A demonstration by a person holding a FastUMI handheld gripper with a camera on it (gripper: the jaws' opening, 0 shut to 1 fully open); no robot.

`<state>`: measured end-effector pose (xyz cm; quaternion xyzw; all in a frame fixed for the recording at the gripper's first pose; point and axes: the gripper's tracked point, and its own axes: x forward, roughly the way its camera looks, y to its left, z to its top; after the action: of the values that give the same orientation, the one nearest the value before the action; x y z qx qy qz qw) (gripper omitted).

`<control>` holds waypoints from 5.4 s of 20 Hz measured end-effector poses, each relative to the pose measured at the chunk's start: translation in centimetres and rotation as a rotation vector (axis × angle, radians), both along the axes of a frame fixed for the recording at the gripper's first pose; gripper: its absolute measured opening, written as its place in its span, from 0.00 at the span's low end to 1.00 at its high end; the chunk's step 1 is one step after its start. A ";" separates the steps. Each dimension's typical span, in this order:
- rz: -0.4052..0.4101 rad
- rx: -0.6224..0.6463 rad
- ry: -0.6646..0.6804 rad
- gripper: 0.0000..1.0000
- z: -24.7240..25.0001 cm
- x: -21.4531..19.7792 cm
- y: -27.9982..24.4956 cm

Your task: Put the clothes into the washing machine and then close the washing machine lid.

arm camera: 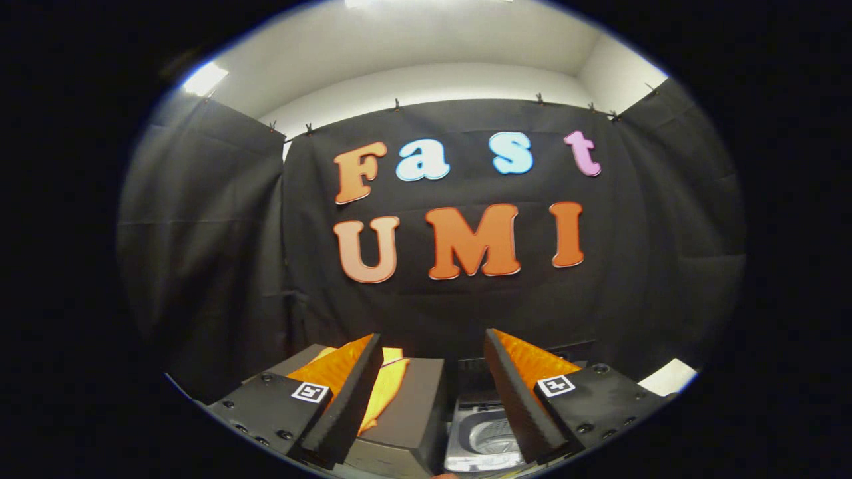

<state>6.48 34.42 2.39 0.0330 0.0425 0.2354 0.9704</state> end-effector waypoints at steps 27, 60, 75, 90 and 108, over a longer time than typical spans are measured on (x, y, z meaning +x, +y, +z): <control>0.069 -0.311 0.331 0.98 -19.1 7.5 21.7; 0.225 -0.015 0.098 0.09 -12.9 2.8 21.5; 0.174 0.088 -0.132 0.08 1.5 2.9 4.9; -0.030 0.042 -0.079 0.08 -4.0 12.2 -21.3; -0.016 -0.137 0.297 0.09 -28.7 19.3 -22.7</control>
<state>25.76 11.75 -26.26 0.0015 0.2011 0.2167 0.9553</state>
